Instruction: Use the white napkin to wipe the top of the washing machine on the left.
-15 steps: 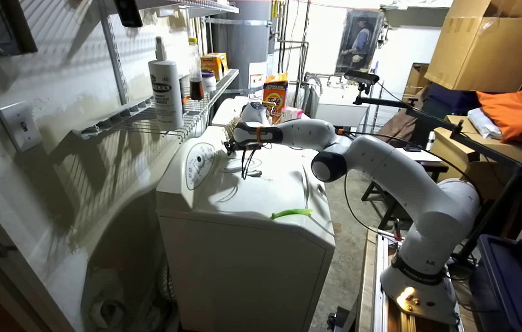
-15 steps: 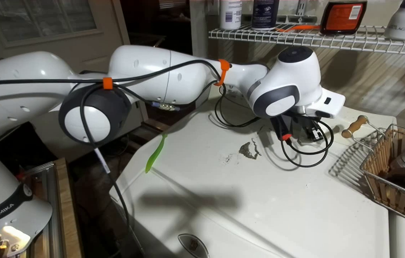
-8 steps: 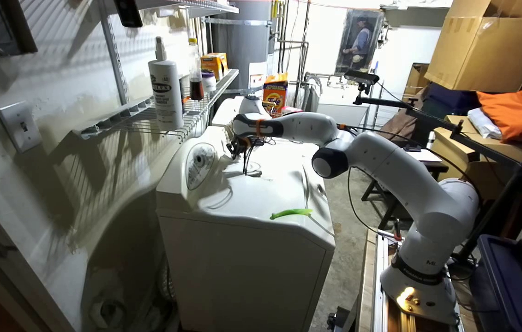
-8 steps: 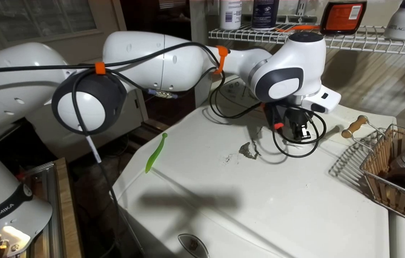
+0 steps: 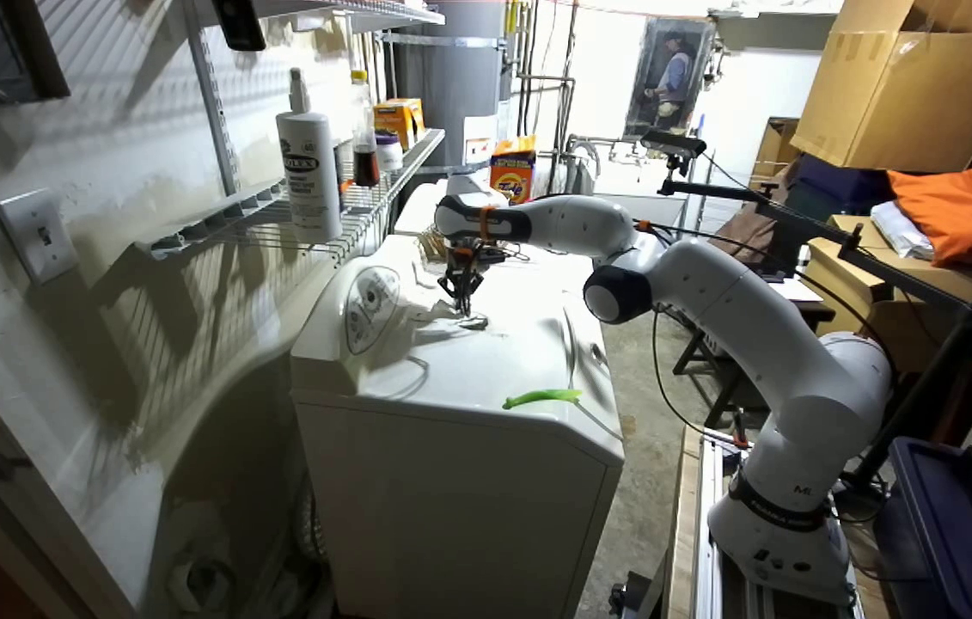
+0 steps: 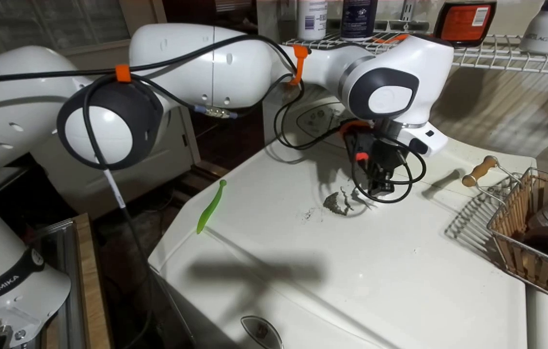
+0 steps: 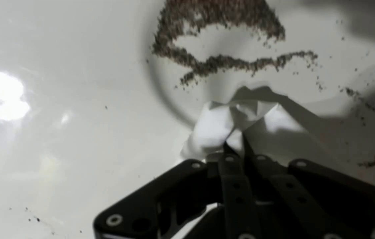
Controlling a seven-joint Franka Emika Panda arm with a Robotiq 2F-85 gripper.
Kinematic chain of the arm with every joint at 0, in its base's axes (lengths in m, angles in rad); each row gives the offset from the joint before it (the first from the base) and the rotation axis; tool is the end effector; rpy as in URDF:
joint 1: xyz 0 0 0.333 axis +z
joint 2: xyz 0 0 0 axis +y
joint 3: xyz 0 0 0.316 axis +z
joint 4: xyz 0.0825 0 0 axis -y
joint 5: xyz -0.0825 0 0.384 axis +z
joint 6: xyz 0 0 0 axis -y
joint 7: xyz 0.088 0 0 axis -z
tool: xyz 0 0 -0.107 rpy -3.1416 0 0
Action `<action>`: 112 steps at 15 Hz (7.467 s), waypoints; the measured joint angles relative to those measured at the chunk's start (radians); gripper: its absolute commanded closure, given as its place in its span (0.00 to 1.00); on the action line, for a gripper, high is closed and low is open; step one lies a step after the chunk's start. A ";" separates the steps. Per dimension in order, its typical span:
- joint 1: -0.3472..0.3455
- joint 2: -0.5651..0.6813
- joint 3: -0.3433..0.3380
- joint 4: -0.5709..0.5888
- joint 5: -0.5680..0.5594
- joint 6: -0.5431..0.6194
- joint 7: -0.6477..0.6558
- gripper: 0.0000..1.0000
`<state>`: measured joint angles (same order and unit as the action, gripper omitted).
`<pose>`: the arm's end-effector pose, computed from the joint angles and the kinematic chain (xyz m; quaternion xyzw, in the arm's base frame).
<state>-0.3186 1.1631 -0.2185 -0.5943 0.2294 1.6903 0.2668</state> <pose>0.7370 -0.3035 0.2858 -0.9367 0.3487 0.0261 0.0152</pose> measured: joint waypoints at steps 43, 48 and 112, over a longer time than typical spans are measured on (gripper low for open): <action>-0.073 0.093 0.227 -0.003 0.045 0.697 -0.549 0.99; -0.065 0.066 0.241 -0.001 0.045 0.703 -0.514 0.99; -0.157 0.010 0.239 0.008 0.045 -0.108 -0.074 0.99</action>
<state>-0.4755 1.1735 0.0202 -0.5867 0.2741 1.5827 0.1925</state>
